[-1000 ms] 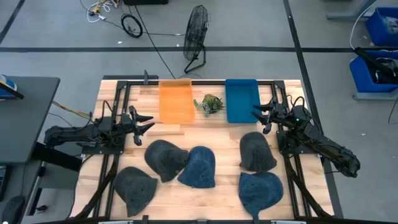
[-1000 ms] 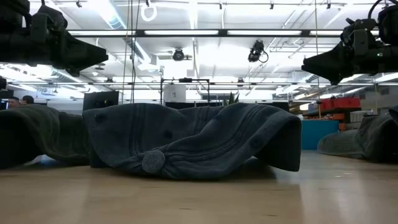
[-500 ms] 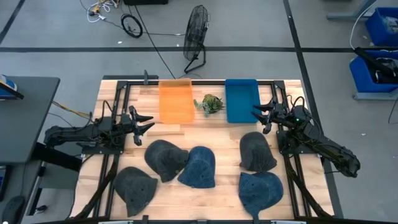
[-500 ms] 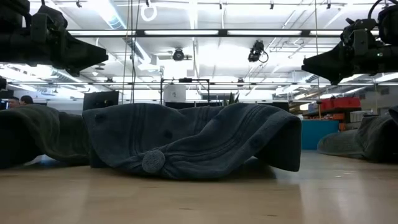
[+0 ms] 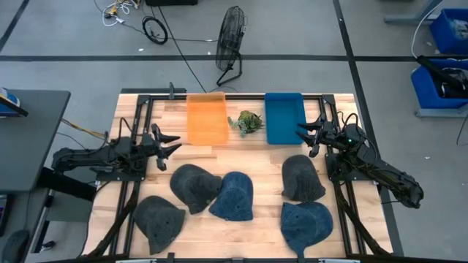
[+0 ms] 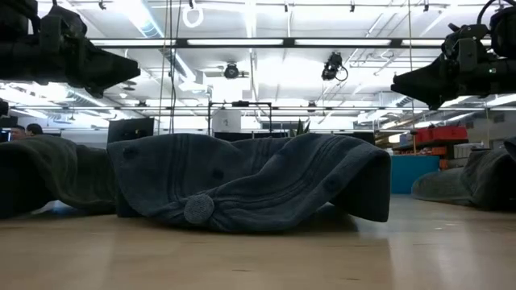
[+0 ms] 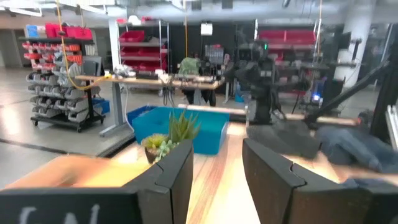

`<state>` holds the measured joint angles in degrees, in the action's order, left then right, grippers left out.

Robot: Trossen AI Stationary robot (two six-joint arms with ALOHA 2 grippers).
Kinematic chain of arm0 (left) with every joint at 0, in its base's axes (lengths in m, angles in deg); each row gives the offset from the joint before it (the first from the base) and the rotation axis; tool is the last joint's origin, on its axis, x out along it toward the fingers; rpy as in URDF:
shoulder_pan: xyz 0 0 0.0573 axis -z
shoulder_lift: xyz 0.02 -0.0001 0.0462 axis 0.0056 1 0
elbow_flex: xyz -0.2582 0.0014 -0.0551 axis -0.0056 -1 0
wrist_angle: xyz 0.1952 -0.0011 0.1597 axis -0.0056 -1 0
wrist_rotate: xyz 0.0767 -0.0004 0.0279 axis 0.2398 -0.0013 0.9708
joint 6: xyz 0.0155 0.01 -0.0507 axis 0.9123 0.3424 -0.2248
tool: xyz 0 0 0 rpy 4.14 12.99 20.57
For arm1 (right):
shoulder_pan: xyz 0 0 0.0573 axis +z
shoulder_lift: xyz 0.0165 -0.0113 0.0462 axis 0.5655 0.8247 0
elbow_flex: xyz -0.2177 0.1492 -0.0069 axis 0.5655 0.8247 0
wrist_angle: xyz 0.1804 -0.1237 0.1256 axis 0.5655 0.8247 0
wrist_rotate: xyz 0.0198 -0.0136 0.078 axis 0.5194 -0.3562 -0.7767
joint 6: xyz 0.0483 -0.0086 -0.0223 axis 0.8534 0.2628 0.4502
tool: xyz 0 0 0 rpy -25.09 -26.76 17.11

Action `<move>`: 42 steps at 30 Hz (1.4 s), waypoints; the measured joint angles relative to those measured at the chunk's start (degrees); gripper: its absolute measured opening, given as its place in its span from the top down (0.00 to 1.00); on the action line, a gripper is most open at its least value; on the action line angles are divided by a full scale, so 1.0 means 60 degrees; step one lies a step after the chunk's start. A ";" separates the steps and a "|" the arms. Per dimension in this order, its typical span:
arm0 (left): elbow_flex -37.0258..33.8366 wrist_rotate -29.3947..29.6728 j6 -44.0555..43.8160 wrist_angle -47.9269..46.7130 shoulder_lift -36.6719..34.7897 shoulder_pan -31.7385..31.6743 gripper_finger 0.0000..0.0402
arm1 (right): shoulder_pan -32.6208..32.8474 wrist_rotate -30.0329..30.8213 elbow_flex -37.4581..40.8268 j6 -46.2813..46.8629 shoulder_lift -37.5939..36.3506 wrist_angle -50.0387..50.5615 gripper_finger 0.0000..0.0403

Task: Pick & Place hat
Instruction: Put the top left black cap into the orange bin

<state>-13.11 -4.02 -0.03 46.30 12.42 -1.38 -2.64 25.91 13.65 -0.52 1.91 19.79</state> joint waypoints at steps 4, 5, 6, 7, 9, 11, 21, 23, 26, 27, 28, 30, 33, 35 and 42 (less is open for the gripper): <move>0.0000 0.0002 0.0512 0.0821 -0.0002 0.0000 0.65 | 0.0000 -0.0001 0.0000 -0.0004 0.0000 0.0001 0.58; 0.0000 0.0005 0.0679 0.0921 -0.0005 0.0000 0.65 | 0.0002 0.0000 0.0001 0.0000 0.0000 -0.0003 0.58; 0.0003 0.0004 0.0730 0.0975 -0.0004 -0.0002 0.65 | 0.0003 0.0000 0.0003 0.0000 0.0000 0.0001 0.58; 0.0000 0.0006 0.0746 0.1064 0.0000 0.0000 0.65 | -0.0001 0.0000 0.0003 -0.0001 0.0000 0.0001 0.58; 0.0003 0.0035 0.0771 0.1266 -0.0003 -0.0003 0.65 | 0.0003 -0.0001 0.0002 0.0000 0.0000 -0.0001 0.58; 0.0000 0.0215 0.0917 0.1681 0.0000 -0.0004 0.65 | 0.0000 0.0000 0.0003 0.0000 0.0000 0.0000 0.58; 0.0000 0.0671 0.0266 0.2907 0.0120 -0.0351 0.65 | -0.0001 0.0000 0.0003 0.0000 0.0000 -0.0003 0.58; 0.0003 0.0671 -0.0207 0.2736 0.0386 -0.0450 0.65 | 0.0003 -0.0004 0.0002 0.0000 0.0000 0.0000 0.58; 0.0228 0.0674 -0.0574 0.2628 0.1003 -0.0600 0.65 | 0.0003 -0.0004 0.0001 0.0000 0.0000 0.0000 0.58; 0.0415 0.0670 -0.0690 0.2595 0.1289 -0.0649 0.65 | 0.0003 -0.0002 0.0001 0.0000 0.0000 0.0001 0.58; 0.0666 0.0667 -0.0759 0.2576 0.1587 -0.0704 0.65 | 0.0003 0.0000 0.0000 -0.0004 0.0000 -0.0003 0.58; 0.1308 0.0670 -0.0762 0.2340 0.2251 -0.0797 0.65 | 0.0003 -0.0002 0.0000 -0.0002 0.0000 0.0001 0.58; 0.2430 0.0670 -0.0769 0.1259 0.3484 -0.0887 0.65 | 0.0003 -0.0002 0.0002 -0.0004 0.0000 -0.0003 0.58; 0.3193 0.0669 -0.0758 0.0787 0.4326 -0.0896 0.65 | 0.0003 0.0000 0.0003 0.0000 0.0000 -0.0002 0.58; 0.5145 -0.0872 -0.1844 -0.1557 0.6281 -0.0850 0.65 | 0.0003 0.0000 0.0003 -0.0004 0.0000 -0.0002 0.58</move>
<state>17.76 -9.25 -11.09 36.96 50.10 -6.48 -2.62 25.91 13.67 -0.54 1.91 19.78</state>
